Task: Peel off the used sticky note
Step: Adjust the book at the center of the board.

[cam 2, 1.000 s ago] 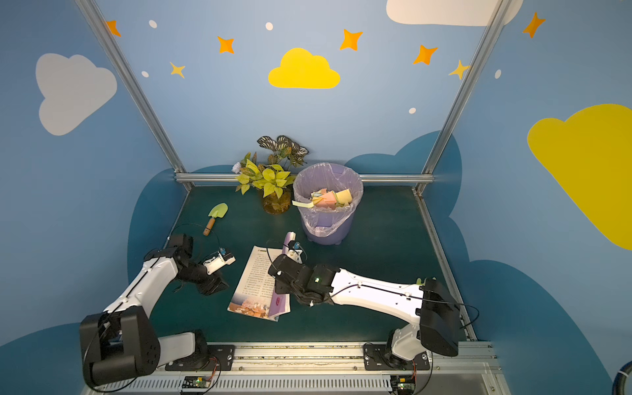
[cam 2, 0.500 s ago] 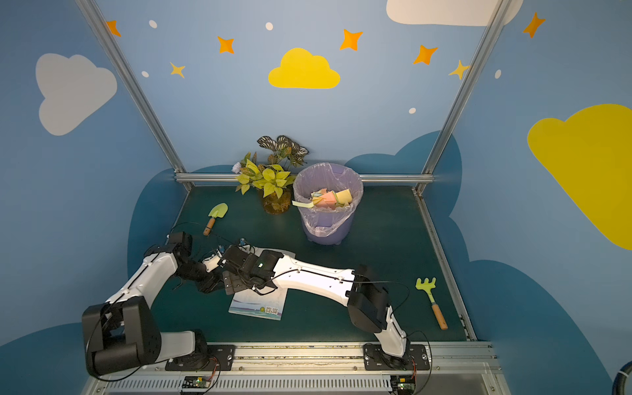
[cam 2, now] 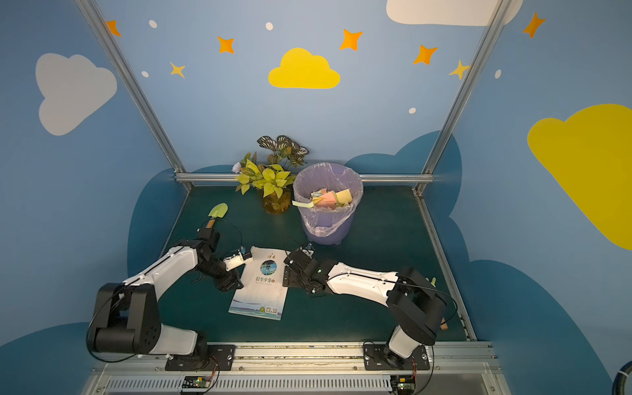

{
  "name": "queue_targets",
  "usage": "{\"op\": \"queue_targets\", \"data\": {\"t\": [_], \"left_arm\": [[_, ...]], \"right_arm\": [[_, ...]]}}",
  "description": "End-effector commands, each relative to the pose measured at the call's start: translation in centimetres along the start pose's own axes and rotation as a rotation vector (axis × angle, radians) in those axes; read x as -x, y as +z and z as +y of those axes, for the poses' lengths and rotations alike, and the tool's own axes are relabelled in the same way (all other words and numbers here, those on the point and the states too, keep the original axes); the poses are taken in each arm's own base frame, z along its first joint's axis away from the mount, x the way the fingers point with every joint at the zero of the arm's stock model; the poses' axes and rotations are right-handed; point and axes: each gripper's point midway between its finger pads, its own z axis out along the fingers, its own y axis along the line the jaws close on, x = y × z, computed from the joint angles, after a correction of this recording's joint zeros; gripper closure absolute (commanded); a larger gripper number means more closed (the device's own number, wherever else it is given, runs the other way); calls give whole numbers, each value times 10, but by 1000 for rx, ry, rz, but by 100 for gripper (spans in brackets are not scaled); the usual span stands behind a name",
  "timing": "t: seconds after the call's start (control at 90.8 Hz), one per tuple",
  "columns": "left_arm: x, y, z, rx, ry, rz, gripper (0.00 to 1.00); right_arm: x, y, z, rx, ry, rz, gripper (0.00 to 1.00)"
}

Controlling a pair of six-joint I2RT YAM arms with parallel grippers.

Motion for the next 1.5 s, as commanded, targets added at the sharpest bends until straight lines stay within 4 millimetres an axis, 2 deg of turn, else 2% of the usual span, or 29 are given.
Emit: {"op": "queue_targets", "data": {"t": [0.0,0.077,0.143,0.341,0.485,0.628,0.881,0.991,1.178,1.377,1.421,1.487], "left_arm": [[-15,12,22,73,-23,94,37],[-29,22,32,123,-13,154,37],[-36,27,33,125,-11,176,37],[-44,32,34,131,-5,208,39],[-45,31,31,136,7,204,40],[-48,32,27,124,7,205,41],[-50,32,26,118,10,212,43],[-51,32,24,100,8,211,45],[-50,31,24,73,-18,208,46],[-47,27,23,60,-26,187,46],[-46,25,23,62,-27,180,47],[-46,24,23,63,-27,177,47]], "right_arm": [[11,5,37,193,87,-43,16],[7,15,40,213,105,-26,18],[4,23,46,252,124,-14,19],[2,39,67,380,205,17,27],[4,39,88,494,237,35,34],[4,29,113,614,243,48,44],[1,0,149,715,171,33,52],[2,-13,167,812,158,26,53],[1,-19,172,854,153,8,59],[2,-19,170,847,144,-15,56],[2,-18,171,846,140,-19,53],[3,-14,172,837,138,-23,43]]}}
